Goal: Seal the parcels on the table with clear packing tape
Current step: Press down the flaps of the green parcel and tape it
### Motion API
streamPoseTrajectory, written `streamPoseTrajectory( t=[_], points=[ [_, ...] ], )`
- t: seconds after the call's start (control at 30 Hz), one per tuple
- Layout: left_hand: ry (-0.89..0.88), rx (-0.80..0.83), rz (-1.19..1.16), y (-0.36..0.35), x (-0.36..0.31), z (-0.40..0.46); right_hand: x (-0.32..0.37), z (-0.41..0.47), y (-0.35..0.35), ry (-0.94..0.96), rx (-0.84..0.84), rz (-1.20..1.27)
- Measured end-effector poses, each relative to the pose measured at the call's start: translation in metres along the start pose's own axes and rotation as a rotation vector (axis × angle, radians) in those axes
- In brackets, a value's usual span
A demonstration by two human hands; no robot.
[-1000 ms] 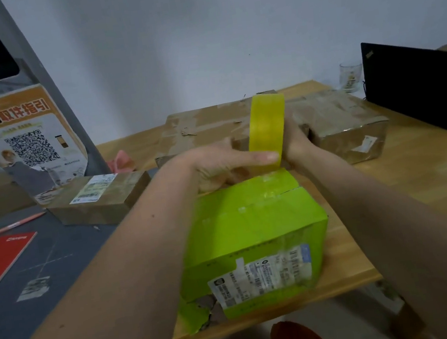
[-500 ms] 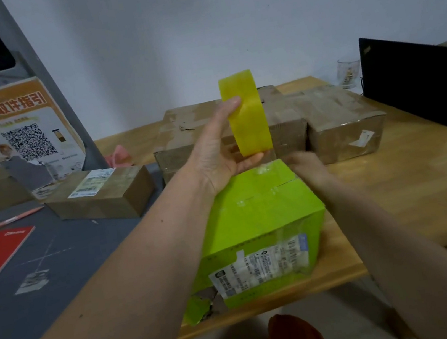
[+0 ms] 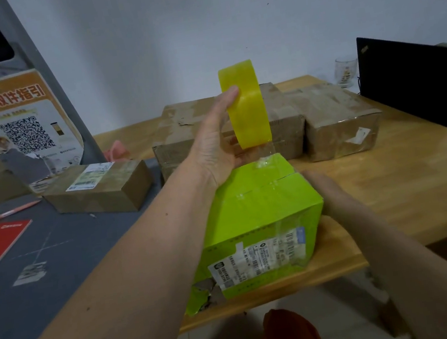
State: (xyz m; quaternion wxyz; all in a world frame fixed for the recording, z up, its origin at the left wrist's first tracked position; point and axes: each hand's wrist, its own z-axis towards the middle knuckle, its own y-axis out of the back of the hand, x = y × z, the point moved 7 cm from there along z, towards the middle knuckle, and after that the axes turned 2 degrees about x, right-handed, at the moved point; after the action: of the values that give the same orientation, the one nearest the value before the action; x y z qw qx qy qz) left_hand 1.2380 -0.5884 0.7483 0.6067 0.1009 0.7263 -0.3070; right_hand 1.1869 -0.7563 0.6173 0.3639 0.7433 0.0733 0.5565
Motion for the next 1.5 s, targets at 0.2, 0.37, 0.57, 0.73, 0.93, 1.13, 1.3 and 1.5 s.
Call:
streamPoseTrajectory(
  t=[0.2,0.37,0.57,0.73,0.93,1.13,1.3,1.5],
  points=[
    [0.012,-0.01,-0.051,-0.001,0.0,-0.002,0.036,-0.073,0.066,0.395,-0.369,0.126],
    [0.014,-0.02,-0.088,-0.002,-0.001,-0.005,0.063,-0.109,0.072,0.632,-0.345,0.1],
    [-0.006,-0.026,-0.068,-0.002,-0.003,-0.008,0.078,-0.122,0.068,0.685,-0.308,-0.093],
    [-0.019,-0.021,-0.034,-0.003,-0.004,-0.007,0.093,-0.125,0.069,0.722,-0.48,-0.324],
    [-0.023,-0.028,-0.023,-0.003,-0.003,-0.005,0.12,-0.135,0.065,0.863,-0.575,-0.599],
    [-0.048,-0.006,0.015,-0.005,-0.003,-0.004,0.147,-0.131,0.051,0.926,-0.599,-0.916],
    [-0.064,-0.003,0.012,-0.006,-0.004,-0.004,0.147,-0.124,0.053,0.867,-0.565,-0.927],
    [-0.072,-0.071,-0.073,-0.002,-0.006,-0.003,0.123,-0.115,0.074,0.809,-0.602,-0.779]
  ],
)
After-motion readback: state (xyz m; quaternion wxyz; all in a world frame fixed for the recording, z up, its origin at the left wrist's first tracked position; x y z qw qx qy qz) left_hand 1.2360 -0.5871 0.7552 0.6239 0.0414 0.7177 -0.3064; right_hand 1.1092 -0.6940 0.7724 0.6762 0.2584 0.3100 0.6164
